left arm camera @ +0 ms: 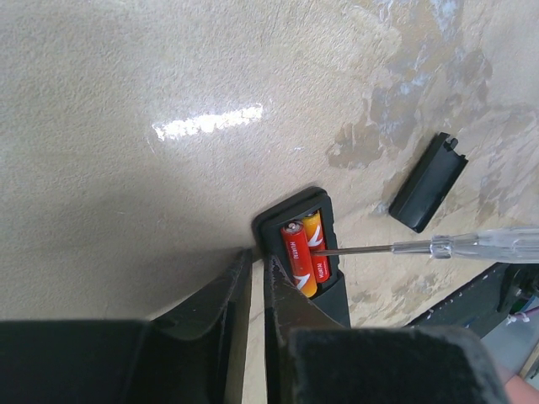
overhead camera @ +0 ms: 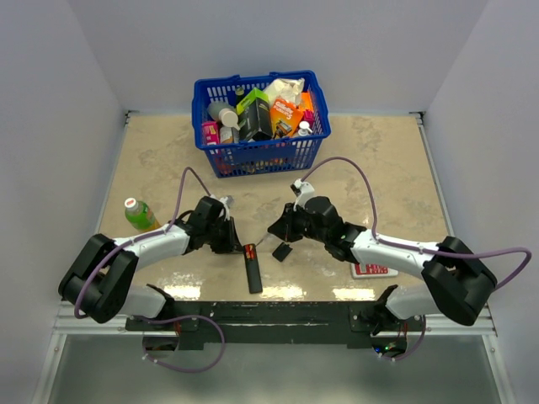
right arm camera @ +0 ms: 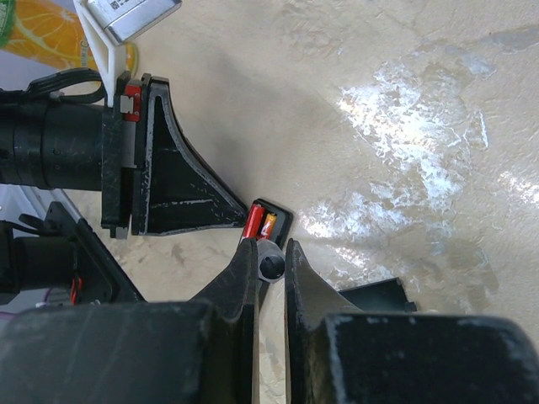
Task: Unload the batteries from the remote control
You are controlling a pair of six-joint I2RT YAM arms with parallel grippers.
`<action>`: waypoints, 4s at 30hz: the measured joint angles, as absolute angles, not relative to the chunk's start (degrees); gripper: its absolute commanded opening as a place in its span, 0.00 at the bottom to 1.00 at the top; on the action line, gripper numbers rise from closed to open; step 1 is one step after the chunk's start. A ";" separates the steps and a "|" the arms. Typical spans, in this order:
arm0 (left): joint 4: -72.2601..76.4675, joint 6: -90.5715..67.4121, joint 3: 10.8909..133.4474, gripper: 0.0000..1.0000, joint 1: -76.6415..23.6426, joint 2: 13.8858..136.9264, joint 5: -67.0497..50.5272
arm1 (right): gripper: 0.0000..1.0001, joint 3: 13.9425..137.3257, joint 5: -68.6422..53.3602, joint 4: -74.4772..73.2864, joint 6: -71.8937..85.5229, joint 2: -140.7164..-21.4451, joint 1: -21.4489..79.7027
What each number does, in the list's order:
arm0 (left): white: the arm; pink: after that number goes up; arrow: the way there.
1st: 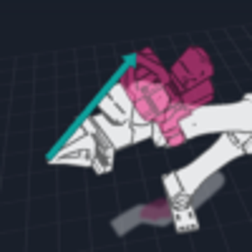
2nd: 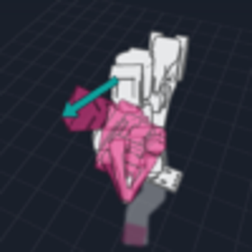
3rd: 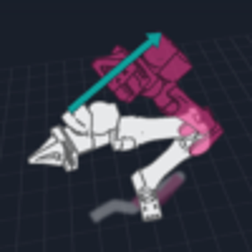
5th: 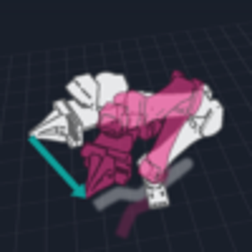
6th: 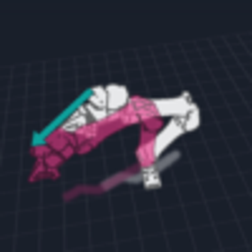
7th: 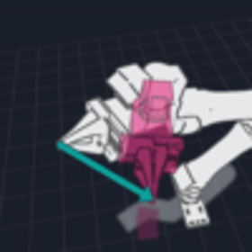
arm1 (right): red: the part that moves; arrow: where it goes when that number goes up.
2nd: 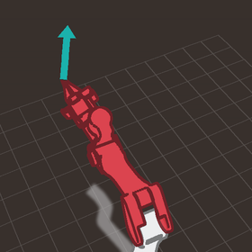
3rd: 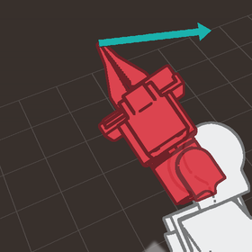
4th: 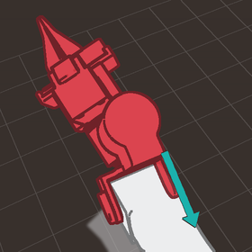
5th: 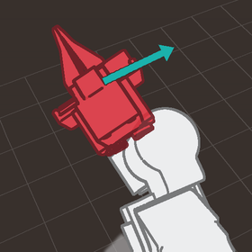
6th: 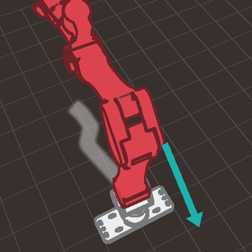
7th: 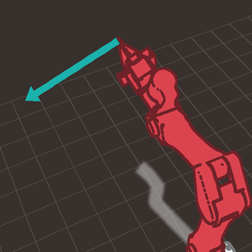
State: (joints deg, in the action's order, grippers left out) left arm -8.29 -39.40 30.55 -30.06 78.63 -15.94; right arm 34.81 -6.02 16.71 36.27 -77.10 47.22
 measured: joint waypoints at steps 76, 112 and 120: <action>-14.74 -37.34 35.64 0.28 -30.06 74.61 -17.65 | 0.00 44.18 2.55 -4.40 35.53 -73.91 49.80; -14.24 -39.92 32.16 0.27 -30.15 72.36 -16.71 | 0.00 51.75 30.72 -14.24 32.71 -78.06 70.02; -12.64 -41.01 32.14 0.27 -31.97 72.18 -17.50 | 0.00 51.05 32.05 -17.85 33.41 -75.40 70.04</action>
